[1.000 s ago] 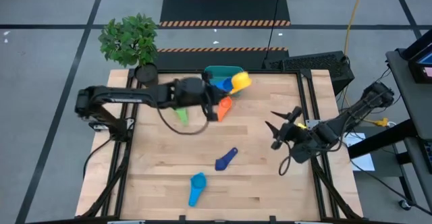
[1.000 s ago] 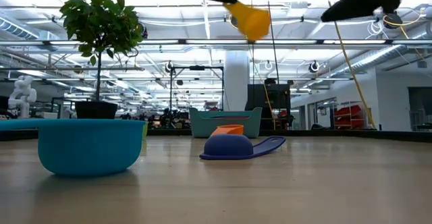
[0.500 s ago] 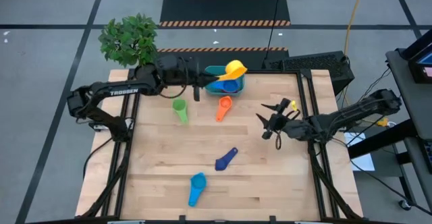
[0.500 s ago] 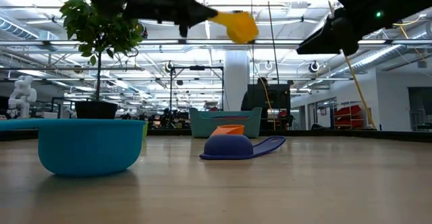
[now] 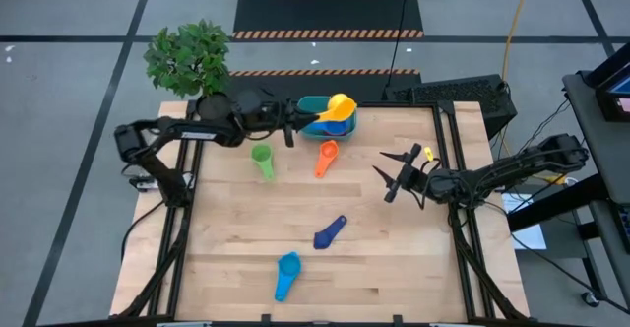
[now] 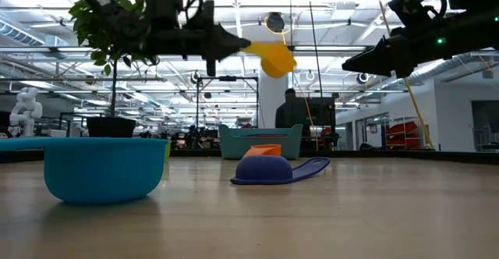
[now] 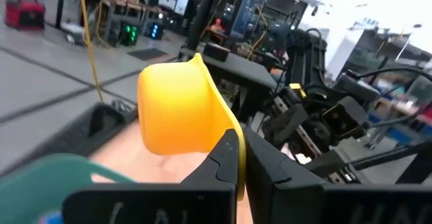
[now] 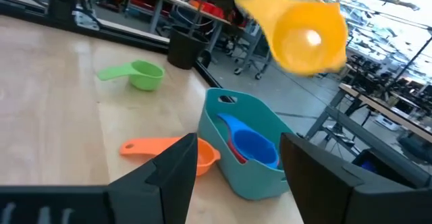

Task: Nest measuring cups in basket
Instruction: Stack the yellow measuring cup on top of the blue measuring cup in the blue bin

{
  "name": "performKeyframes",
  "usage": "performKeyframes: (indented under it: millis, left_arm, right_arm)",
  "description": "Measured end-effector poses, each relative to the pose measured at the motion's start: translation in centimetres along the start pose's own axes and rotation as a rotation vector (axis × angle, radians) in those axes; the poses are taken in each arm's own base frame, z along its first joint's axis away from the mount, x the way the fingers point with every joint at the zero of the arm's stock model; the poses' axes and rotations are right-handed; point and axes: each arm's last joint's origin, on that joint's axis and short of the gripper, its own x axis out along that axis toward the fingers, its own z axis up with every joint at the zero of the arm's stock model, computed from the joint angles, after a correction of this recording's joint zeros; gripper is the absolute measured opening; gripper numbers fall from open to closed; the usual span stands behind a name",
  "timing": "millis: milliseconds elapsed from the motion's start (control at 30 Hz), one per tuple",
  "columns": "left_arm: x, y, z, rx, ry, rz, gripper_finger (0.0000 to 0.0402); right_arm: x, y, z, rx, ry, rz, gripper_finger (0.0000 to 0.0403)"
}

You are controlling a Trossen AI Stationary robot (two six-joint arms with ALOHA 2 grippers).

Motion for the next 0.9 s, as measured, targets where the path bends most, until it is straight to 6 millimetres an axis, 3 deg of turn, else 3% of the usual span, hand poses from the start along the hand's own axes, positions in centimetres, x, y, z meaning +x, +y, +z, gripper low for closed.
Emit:
performKeyframes:
  millis: [333, 467, 900]
  left_arm:
    - [1.1, 3.6, -4.1, -0.294, -0.076, -0.014, 0.0007]
    - [0.9, 5.3, -5.6, -0.378, -0.069, 0.059, 0.001]
    - [0.8, 5.8, -6.3, -0.528, 0.001, 0.033, 0.0005]
  right_arm:
    - [0.0, 0.1, 0.0, 0.032, -0.006, 0.035, 0.0203]
    - [0.0, 0.2, -0.1, 0.048, -0.006, 0.055, 0.0203]
    - [0.0, 0.4, -0.6, 0.058, 0.037, 0.067, 0.0203]
